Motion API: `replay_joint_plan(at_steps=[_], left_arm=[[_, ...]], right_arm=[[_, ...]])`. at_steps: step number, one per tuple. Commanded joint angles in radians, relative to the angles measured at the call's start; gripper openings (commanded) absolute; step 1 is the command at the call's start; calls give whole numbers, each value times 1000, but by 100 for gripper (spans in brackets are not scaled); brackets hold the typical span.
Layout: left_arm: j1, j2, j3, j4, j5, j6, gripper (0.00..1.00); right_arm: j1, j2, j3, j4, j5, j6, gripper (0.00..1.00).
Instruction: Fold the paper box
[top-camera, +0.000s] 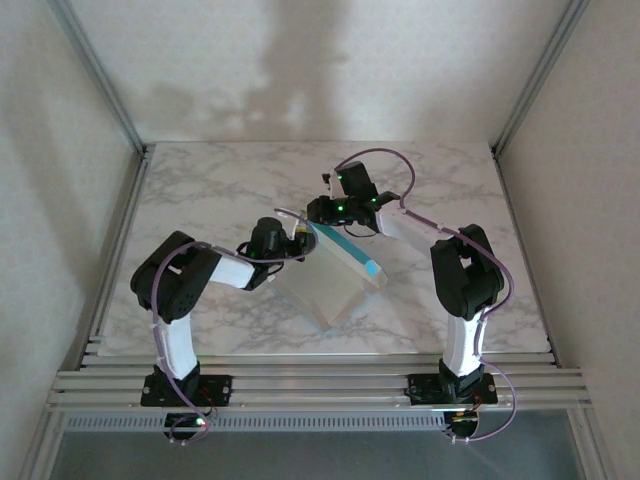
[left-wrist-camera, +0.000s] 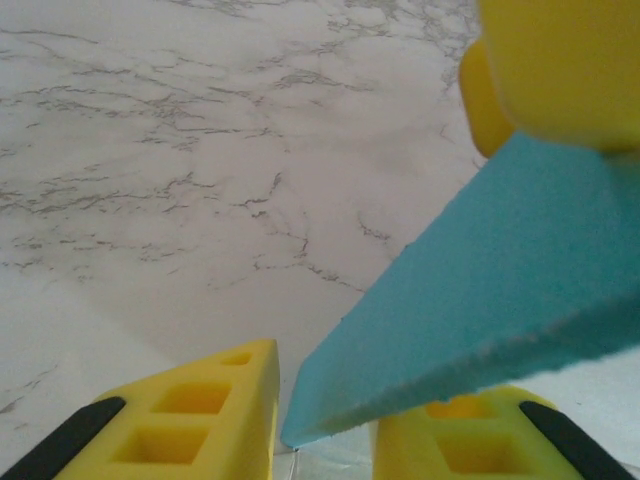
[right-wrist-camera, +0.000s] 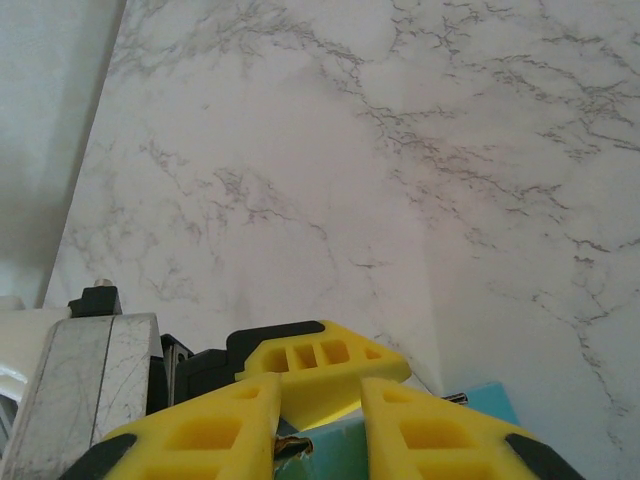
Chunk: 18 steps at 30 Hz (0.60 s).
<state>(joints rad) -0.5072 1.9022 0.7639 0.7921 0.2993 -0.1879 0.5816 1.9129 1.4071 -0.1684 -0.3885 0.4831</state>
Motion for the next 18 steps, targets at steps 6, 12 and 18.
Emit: replay_joint_plan(at_steps=[6, 12, 18], left_arm=[[-5, 43, 38, 52, -10, -19, 17], [-10, 33, 35, 40, -29, -8, 15], [-10, -26, 2, 35, -28, -15, 27]], right_arm=[[7, 18, 9, -33, -4, 11, 22], [6, 22, 11, -34, -9, 10, 22], [1, 22, 21, -28, -37, 21, 25]])
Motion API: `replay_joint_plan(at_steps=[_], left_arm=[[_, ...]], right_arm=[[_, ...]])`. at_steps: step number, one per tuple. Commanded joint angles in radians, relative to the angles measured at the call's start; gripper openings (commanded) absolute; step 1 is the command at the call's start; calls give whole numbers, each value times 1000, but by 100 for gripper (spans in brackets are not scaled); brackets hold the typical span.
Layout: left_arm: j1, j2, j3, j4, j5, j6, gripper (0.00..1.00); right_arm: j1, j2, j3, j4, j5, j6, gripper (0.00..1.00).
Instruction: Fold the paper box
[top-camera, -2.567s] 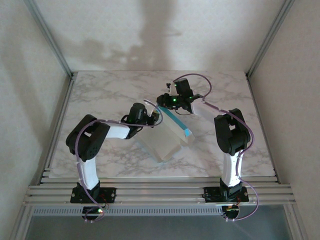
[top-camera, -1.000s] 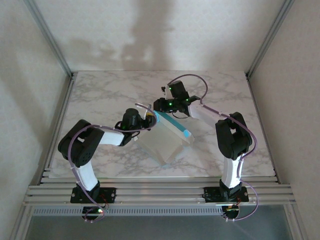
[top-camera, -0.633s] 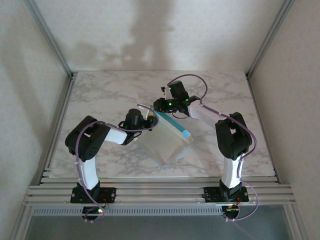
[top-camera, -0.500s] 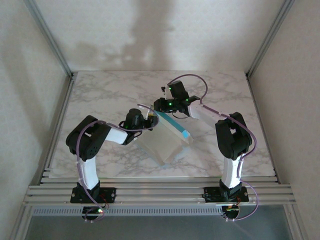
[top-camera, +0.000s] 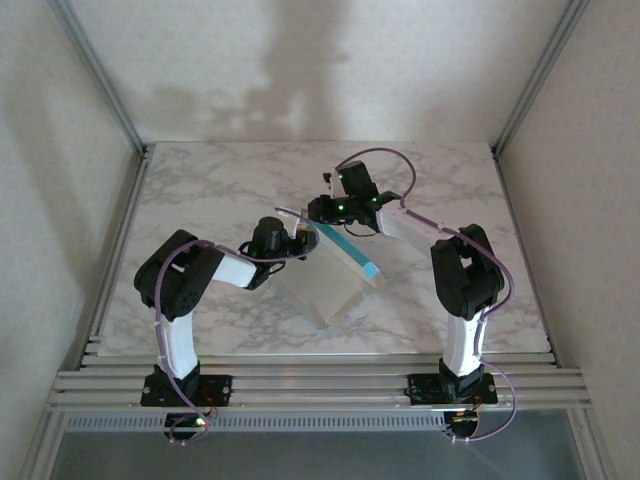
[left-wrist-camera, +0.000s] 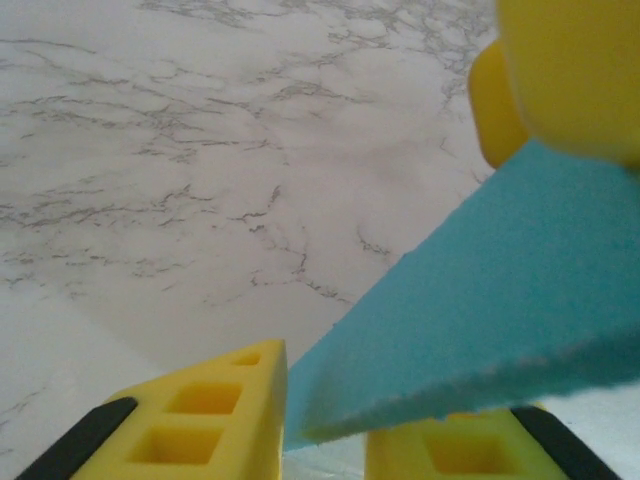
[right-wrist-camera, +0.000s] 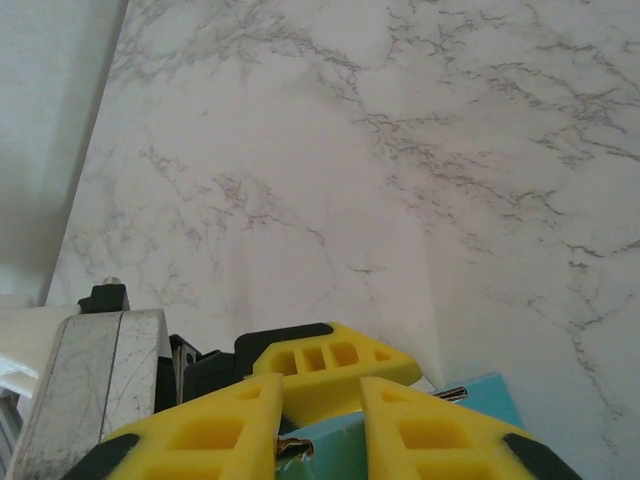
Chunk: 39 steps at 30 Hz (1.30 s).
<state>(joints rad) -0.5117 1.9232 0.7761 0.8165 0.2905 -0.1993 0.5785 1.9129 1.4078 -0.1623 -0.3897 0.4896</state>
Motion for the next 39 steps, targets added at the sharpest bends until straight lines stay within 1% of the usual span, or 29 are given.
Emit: replay_joint_plan(at_steps=[1, 8, 9, 18, 23, 26, 27, 29, 30, 31, 34, 36, 39], left_arm=[[-6, -61, -17, 9, -22, -5, 28], [-7, -189, -99, -32, -21, -17, 33], [-6, -211, -112, -47, -19, -19, 36], [-3, -475, -254, -195, -25, -90, 50], [-1, -568, -262, -282, -19, -121, 55], [-1, -603, -254, -315, -11, -132, 60], [-1, -613, -249, -323, -6, -138, 65], [-1, -625, -236, -343, 1, -151, 80], [-1, -634, -230, -358, 3, -155, 92], [-1, -643, -222, -371, 5, -164, 99], [-1, -663, -199, -415, 13, -175, 99], [-1, -665, -175, -452, 29, -188, 99], [1, -648, -143, -509, 114, -213, 99]], right_arm=[[1, 19, 20, -30, -42, 20, 25], [-18, 2, 52, -45, -67, 16, 31], [-21, 4, 63, -55, -70, 11, 32], [-36, 15, 154, -132, -85, -37, 38], [-44, -8, 178, -171, -73, -70, 40], [-46, -33, 175, -195, -67, -99, 41], [-45, -38, 175, -206, -66, -105, 42], [-46, -54, 167, -218, -49, -124, 42], [-46, -68, 160, -222, -38, -131, 42], [-46, -81, 154, -232, -34, -140, 42], [-37, -148, 106, -253, -23, -162, 43], [-21, -199, 63, -278, 16, -179, 44], [9, -301, -24, -287, 80, -187, 44]])
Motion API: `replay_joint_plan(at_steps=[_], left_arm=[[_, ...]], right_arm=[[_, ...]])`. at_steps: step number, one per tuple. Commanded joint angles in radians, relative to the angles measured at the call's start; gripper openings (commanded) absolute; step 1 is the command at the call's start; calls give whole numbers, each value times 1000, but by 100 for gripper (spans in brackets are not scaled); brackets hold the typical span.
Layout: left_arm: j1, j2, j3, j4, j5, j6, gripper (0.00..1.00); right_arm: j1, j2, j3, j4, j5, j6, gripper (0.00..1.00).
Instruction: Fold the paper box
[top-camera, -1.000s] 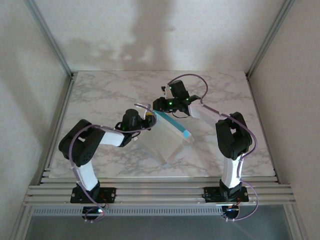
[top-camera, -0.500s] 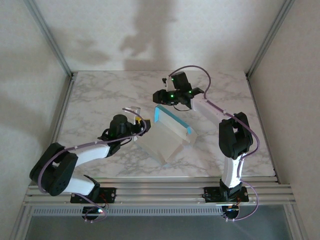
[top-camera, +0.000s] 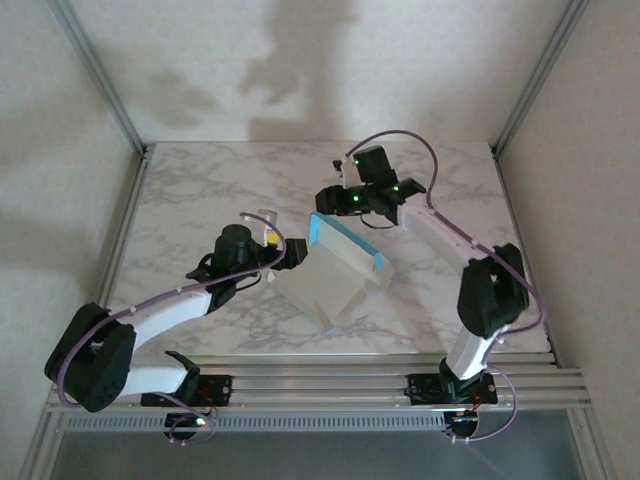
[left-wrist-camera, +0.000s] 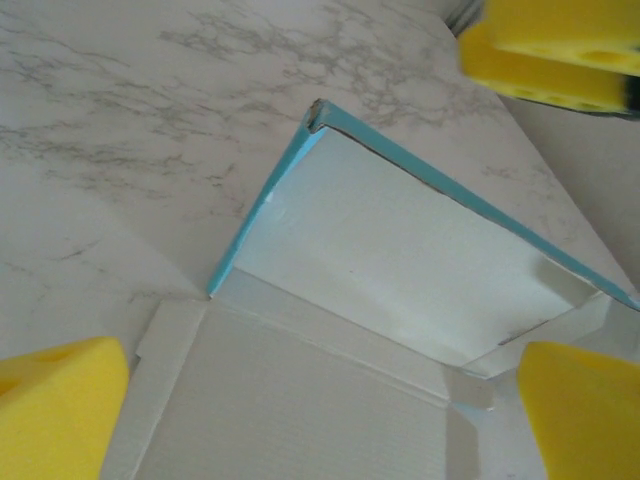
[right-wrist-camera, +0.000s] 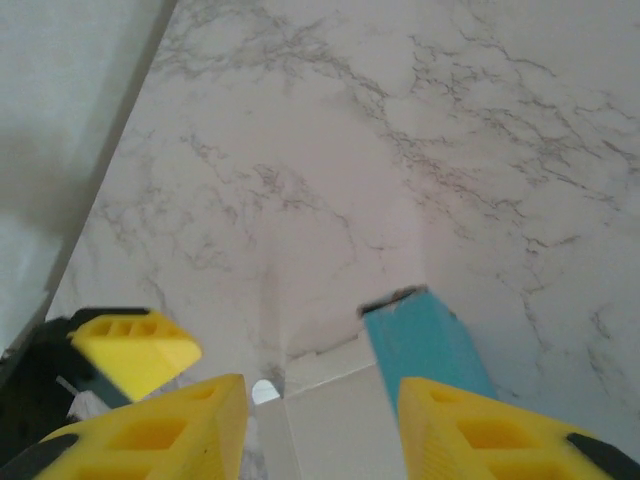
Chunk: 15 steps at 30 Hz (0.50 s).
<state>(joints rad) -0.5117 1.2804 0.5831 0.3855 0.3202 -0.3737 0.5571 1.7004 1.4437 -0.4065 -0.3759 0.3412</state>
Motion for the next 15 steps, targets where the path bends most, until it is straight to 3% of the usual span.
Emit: replay_joint_plan(at_steps=[1, 3, 10, 15], left_arm=[[0, 9, 63, -102, 127, -41, 99], [1, 29, 80, -142, 181, -33, 99], [30, 52, 41, -76, 201, -77, 99], [36, 90, 52, -48, 232, -148, 99]], right_arm=[[47, -126, -92, -44, 89, -38, 46], [77, -200, -155, -48, 128, -20, 49], [185, -420, -373, -37, 200, 81, 55], [265, -508, -536, 2, 214, 176, 67]])
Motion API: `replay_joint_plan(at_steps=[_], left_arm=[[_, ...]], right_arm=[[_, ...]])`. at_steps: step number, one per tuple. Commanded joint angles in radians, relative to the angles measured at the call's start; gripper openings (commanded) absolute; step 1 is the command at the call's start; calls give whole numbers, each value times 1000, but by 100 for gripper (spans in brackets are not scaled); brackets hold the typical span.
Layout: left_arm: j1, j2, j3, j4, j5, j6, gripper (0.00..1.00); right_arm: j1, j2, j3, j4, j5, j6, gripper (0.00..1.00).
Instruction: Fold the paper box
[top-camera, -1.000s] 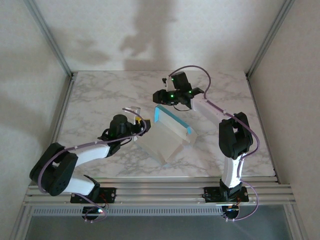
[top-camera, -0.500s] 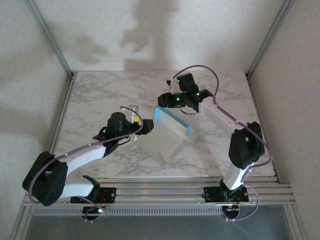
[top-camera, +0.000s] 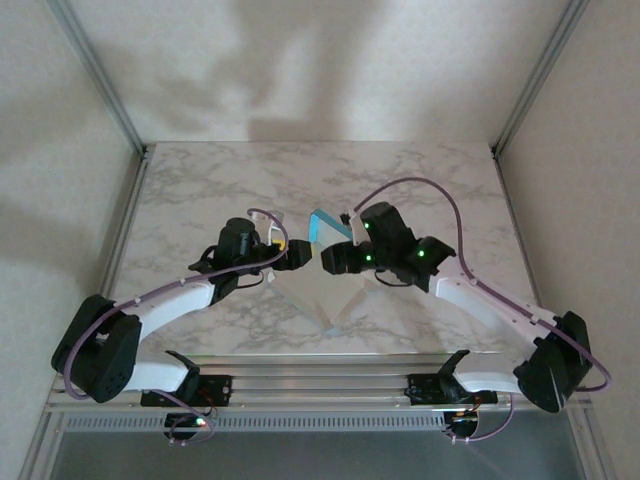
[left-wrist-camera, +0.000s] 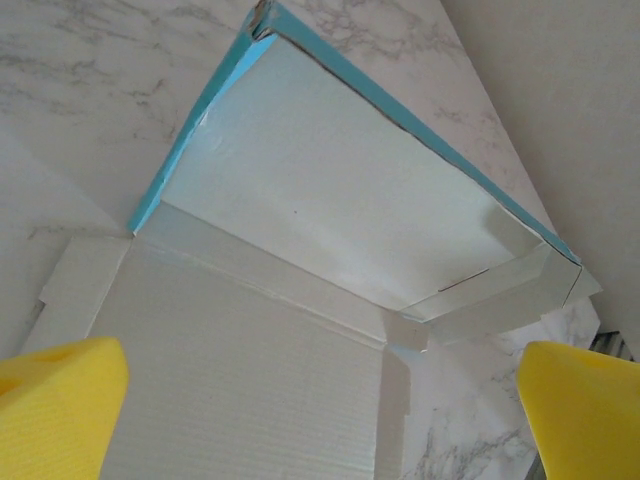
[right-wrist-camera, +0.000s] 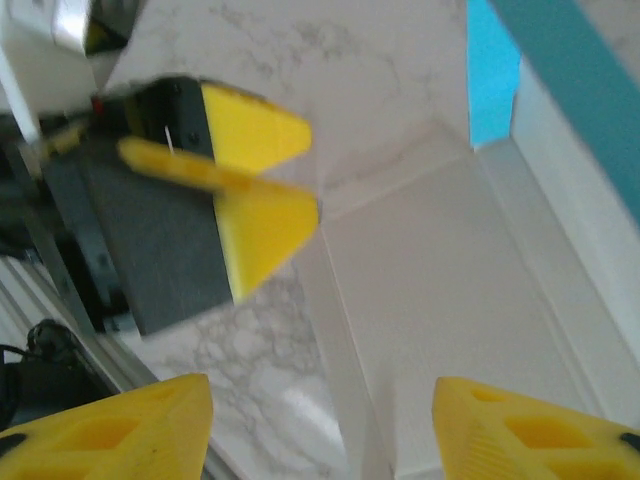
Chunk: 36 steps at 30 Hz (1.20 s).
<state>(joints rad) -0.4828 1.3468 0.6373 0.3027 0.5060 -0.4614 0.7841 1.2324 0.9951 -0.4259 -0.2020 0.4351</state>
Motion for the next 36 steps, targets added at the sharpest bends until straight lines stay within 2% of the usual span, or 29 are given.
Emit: replay_joint_plan(at_steps=[1, 3, 5, 10, 13, 22, 27, 32, 36], left_arm=[[7, 34, -6, 67, 48, -67, 99], [7, 62, -8, 87, 39, -81, 99], [7, 105, 13, 74, 52, -95, 99], [1, 187, 71, 6, 47, -91, 99], [1, 217, 79, 9, 35, -76, 99], [1, 276, 98, 9, 42, -78, 99], [1, 298, 70, 36, 18, -126, 99], [0, 308, 11, 126, 10, -217, 99], [-5, 274, -63, 186, -22, -287, 99]], right_arm=[[52, -47, -111, 30, 49, 93, 67], [104, -61, -154, 30, 119, 113, 68], [137, -74, -200, 46, 159, 143, 74], [139, -58, -336, 198, 110, 238, 93], [141, -34, -384, 270, 135, 284, 99], [141, 128, -402, 460, 130, 377, 99], [141, 177, -374, 432, 162, 390, 99], [140, 245, -310, 313, 214, 402, 99], [137, 278, -292, 308, 230, 398, 99]])
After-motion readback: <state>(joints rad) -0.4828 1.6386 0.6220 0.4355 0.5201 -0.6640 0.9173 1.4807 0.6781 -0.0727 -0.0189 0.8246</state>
